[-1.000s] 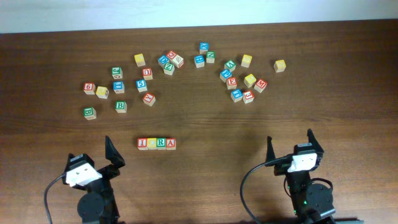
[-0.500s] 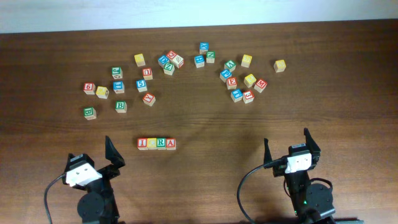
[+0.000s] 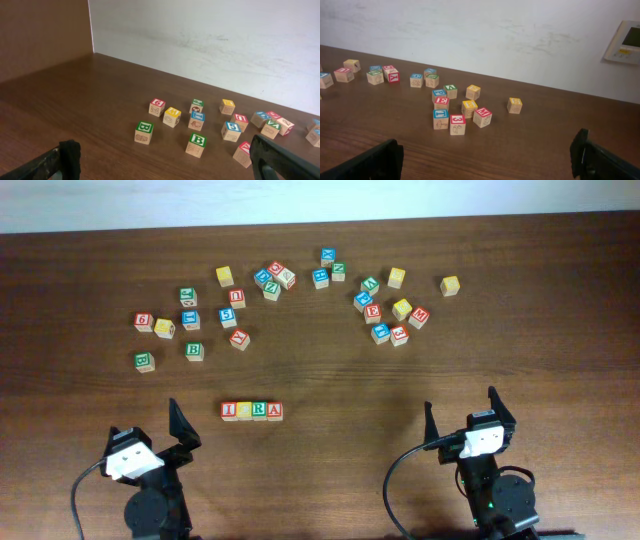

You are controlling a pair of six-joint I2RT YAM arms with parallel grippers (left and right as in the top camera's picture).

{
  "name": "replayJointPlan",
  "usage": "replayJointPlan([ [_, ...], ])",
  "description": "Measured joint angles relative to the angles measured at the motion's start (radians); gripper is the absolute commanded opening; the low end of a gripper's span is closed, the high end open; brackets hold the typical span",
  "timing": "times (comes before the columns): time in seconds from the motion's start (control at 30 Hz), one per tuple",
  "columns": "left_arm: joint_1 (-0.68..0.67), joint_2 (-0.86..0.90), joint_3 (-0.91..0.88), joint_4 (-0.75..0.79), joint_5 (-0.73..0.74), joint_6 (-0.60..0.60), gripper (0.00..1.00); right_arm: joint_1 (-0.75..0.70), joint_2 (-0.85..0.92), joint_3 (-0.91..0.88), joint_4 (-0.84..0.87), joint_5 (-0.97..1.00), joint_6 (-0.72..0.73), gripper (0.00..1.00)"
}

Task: Spell out ICRA

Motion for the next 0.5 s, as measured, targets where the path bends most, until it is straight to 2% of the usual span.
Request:
replayJointPlan([
  [0.3,0.000,0.000,0.000,0.000,0.000,0.000,0.99,-0.001,0.000,0.000,0.000,-0.001,0.000,0.98],
  [0.5,0.000,0.000,0.000,0.000,0.000,0.000,0.99,-0.117,0.000,0.000,0.000,-0.007,0.002,0.98],
])
